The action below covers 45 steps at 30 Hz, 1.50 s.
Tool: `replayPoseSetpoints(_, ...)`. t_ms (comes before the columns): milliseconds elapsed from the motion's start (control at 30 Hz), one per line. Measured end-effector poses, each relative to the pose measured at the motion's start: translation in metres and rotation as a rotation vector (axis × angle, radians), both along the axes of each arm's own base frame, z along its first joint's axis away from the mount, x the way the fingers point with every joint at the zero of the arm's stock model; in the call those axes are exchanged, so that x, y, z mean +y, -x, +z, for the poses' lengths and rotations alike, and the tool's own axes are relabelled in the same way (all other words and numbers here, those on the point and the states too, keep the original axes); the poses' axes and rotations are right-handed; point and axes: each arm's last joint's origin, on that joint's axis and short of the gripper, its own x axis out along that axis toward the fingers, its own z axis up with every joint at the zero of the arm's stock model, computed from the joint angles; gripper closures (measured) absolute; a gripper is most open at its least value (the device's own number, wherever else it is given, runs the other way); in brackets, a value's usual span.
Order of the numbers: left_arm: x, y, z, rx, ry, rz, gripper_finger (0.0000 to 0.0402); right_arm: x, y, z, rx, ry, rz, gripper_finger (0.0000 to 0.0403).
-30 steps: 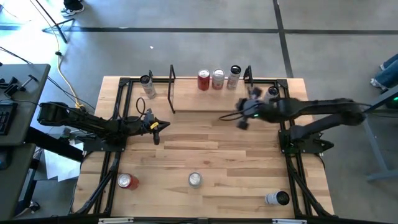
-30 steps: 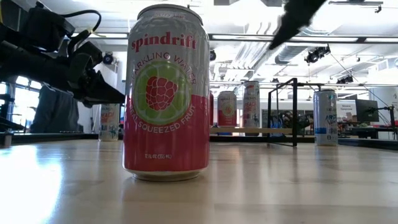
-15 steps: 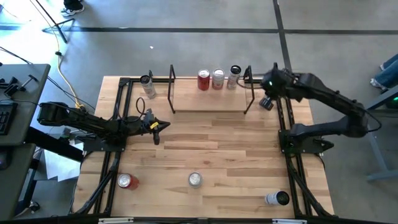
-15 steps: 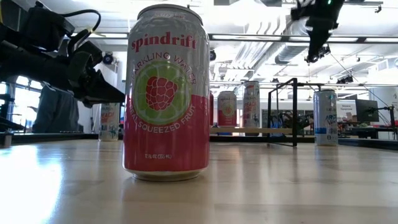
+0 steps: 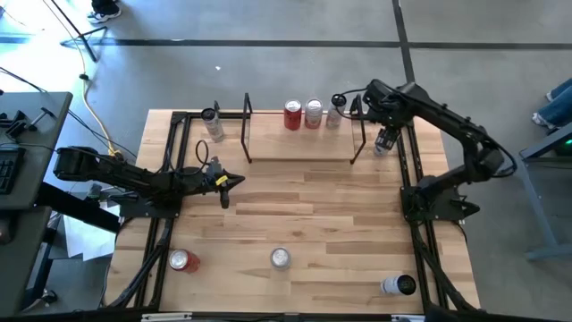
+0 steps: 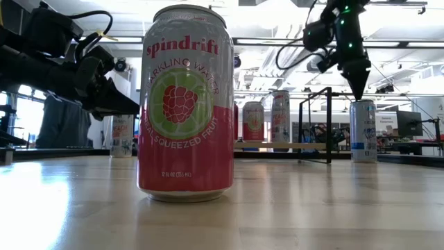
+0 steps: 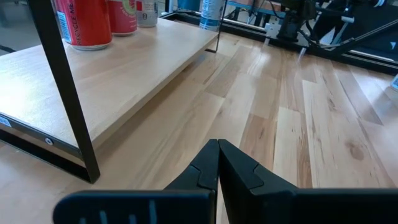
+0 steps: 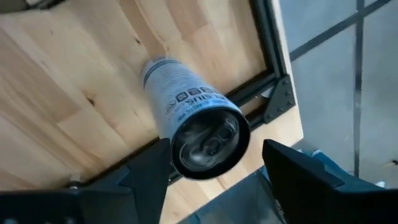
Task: Place canned beverage on shelf
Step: Put the right white and blue soda can on the shelf
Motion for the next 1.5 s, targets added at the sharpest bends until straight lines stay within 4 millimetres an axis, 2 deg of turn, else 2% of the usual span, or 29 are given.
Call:
replayPoseSetpoints(300,0.0,0.0,0.0,0.0,0.0,0.0,0.0401,-0.017,0.005,-0.012,0.043,-0.061,0.019,0.0155)
replayPoseSetpoints(800,0.0,0.0,0.0,-0.002,0.007,0.002,0.0401,-0.03,0.012,-0.021,0.019,-0.133,-0.035,0.0155)
replayPoseSetpoints(933,0.0,0.0,0.0,-0.002,0.007,0.002,0.0401,-0.03,0.011,-0.021,0.021,-0.132,-0.038,0.0173)
replayPoseSetpoints(1200,0.0,0.0,0.0,-0.002,0.007,0.002,0.0401,-0.027,0.011,-0.021,0.019,-0.152,-0.054,0.0239)
replayPoseSetpoints(1500,0.0,0.0,0.0,-0.003,0.008,0.002,0.0401,-0.017,0.006,-0.011,0.001,-0.228,-0.089,0.0248)
